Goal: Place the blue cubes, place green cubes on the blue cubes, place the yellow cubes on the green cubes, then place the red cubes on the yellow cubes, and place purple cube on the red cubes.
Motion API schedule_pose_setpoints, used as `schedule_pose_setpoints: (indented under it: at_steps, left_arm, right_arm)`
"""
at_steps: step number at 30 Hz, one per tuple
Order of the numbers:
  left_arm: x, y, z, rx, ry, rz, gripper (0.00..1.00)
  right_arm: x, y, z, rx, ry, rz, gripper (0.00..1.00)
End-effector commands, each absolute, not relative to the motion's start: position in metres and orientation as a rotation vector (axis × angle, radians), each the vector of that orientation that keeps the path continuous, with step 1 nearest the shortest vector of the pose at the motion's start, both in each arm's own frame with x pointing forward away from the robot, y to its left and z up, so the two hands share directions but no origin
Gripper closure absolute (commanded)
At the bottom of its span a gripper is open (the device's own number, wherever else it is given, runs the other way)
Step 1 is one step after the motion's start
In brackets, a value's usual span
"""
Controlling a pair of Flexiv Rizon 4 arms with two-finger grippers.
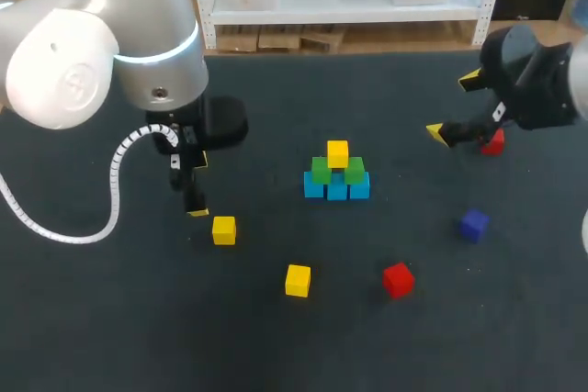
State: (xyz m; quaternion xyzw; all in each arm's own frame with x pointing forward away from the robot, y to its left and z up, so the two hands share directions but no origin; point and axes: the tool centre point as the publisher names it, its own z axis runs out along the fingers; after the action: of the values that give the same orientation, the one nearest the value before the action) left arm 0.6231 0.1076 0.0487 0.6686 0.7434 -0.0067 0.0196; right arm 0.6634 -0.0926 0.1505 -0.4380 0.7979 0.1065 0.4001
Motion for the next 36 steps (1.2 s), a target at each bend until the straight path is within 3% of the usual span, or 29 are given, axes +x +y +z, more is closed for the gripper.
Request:
schedule_pose_setpoints:
  at_steps: [1, 19, 36]
  left_arm:
    - [0.626, 0.101, 0.037, 2.145, 2.295, -0.069, 0.00]
    - [0.613, 0.069, 0.019, 2.268, 2.300, -0.136, 0.00]
    - [0.586, 0.074, 0.010, 2.172, 2.343, -0.011, 0.00]
  right_arm:
    - [0.661, -0.091, 0.150, -1.067, 2.014, 0.196, 0.00]
    - [0.661, -0.091, 0.150, -1.067, 2.014, 0.196, 0.00]
    - [0.661, -0.091, 0.150, -1.067, 2.014, 0.196, 0.00]
